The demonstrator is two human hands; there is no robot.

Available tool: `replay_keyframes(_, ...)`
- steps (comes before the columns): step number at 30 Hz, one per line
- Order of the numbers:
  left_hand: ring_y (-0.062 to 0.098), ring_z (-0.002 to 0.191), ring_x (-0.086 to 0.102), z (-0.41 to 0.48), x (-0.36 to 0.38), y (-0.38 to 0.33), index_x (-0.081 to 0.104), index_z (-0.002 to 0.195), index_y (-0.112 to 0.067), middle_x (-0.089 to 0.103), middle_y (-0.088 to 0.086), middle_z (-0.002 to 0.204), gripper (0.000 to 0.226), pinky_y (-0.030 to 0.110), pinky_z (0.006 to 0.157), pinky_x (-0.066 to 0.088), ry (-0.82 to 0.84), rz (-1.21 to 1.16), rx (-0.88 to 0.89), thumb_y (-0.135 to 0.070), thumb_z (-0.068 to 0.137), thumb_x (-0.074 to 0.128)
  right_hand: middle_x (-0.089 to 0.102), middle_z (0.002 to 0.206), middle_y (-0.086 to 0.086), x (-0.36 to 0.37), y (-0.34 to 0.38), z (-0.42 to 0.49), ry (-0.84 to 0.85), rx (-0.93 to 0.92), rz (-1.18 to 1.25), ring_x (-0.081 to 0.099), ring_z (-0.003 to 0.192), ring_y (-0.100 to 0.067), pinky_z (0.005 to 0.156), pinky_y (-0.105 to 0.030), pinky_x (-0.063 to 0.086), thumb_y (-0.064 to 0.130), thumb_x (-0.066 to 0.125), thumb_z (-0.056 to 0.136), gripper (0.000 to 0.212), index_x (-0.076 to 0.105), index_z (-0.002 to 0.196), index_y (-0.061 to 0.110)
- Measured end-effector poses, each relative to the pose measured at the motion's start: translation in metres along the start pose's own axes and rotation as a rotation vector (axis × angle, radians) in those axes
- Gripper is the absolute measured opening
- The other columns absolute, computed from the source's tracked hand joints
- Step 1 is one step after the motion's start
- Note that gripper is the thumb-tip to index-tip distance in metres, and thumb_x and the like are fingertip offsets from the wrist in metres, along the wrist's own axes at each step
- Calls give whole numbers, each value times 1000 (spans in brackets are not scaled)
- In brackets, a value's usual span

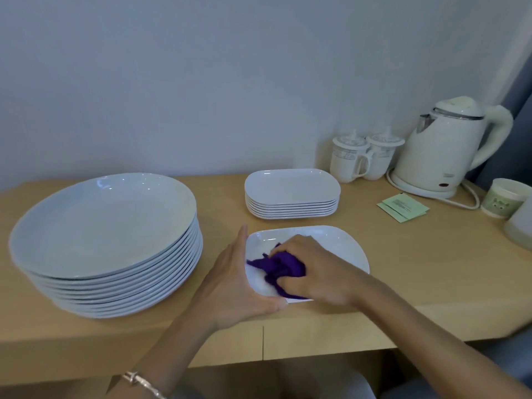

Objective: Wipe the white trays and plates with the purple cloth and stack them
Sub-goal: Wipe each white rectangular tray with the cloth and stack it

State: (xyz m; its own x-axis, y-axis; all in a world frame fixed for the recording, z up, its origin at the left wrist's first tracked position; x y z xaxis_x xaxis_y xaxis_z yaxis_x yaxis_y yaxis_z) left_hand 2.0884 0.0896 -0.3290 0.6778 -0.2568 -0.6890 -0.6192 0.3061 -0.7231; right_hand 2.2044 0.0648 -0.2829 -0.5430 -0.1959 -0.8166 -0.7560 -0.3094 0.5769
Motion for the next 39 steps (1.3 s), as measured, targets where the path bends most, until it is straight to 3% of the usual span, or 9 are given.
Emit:
replay_keyframes(5, -2, 136, 18, -2, -3, -4, -16, 147, -39, 14, -26, 145, 139, 22, 101, 32, -13, 68, 3, -63, 48, 78, 46, 116, 7, -50, -65, -20, -192, 290, -338, 39, 114, -18, 91, -27, 29, 37, 60, 82, 36, 52, 116, 30)
replay_keyframes(9, -12, 120, 23, 1, -1, -11, -1, 136, -51, 18, -42, 127, 122, 12, 92, 34, 5, 69, 33, -65, 43, 77, 42, 123, -5, -17, -47, 25, -301, 343, -288, 34, 119, -28, 96, -34, 27, 38, 54, 85, 39, 48, 118, 19)
replay_keyframes(13, 2, 135, 25, 0, -3, -3, -6, 149, -36, 22, -22, 147, 141, 25, 109, 33, -40, 89, 9, -73, 41, 76, 46, 119, -3, 28, 2, 48, -159, 102, -123, 37, 112, -24, 97, -39, 33, 38, 55, 83, 38, 48, 118, 24)
replay_keyframes(15, 8, 130, 31, -1, -5, -5, -6, 150, -30, 28, -16, 144, 140, 30, 107, 36, -57, 183, -5, -76, 43, 71, 56, 98, 2, 27, 9, 36, -78, -20, -28, 48, 94, -19, 86, -42, 43, 39, 57, 75, 20, 52, 93, 32)
replay_keyframes(19, 15, 105, 47, 2, -15, -15, 32, 124, -25, 42, -13, 113, 104, 34, 87, 45, -108, 333, 69, -79, 41, 65, 60, 82, -3, -10, -24, 1, 34, 48, -59, 54, 80, -19, 75, -47, 47, 30, 63, 73, 18, 60, 83, 14)
replay_keyframes(23, 2, 102, 33, 2, -11, -28, 23, 120, -37, 28, -22, 106, 87, 22, 85, 28, -86, 359, 148, -69, 53, 68, 49, 108, 7, -52, -72, -14, -159, 274, -270, 43, 110, -21, 93, -33, 36, 33, 64, 78, 31, 56, 108, 32)
replay_keyframes(28, -3, 117, 28, 6, -6, -35, 14, 120, -47, 22, -28, 109, 91, 16, 88, 26, -82, 228, 168, -57, 57, 78, 43, 127, -11, -28, -61, 31, -357, 452, -334, 36, 119, -32, 97, -38, 30, 37, 55, 86, 41, 48, 119, 14)
replay_keyframes(34, 11, 140, 19, 10, 1, -4, -21, 148, -25, 15, -18, 153, 151, 32, 113, 28, -12, 160, -25, -78, 40, 71, 52, 107, -1, 21, 2, 37, -140, 54, -100, 45, 102, -23, 87, -39, 38, 39, 57, 81, 29, 52, 106, 27)
replay_keyframes(39, 12, 118, 37, 12, -3, -12, 6, 133, -43, 33, -24, 125, 119, 34, 94, 42, -14, 180, 20, -71, 40, 73, 61, 83, 1, -24, -35, -10, 5, 90, -66, 55, 81, -17, 77, -45, 48, 35, 62, 72, 21, 61, 84, 17)
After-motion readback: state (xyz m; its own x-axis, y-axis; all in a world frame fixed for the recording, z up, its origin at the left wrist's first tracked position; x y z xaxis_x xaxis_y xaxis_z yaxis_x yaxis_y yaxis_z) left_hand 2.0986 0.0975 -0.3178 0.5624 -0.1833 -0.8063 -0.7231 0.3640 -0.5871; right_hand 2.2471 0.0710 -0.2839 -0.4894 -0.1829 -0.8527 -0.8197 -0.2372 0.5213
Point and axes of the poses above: each hand's wrist, its own z-axis towards the middle knuckle, its own x-axis out of the palm, y = z × x, the point moved 9 cm from there along z, towards the middle knuckle
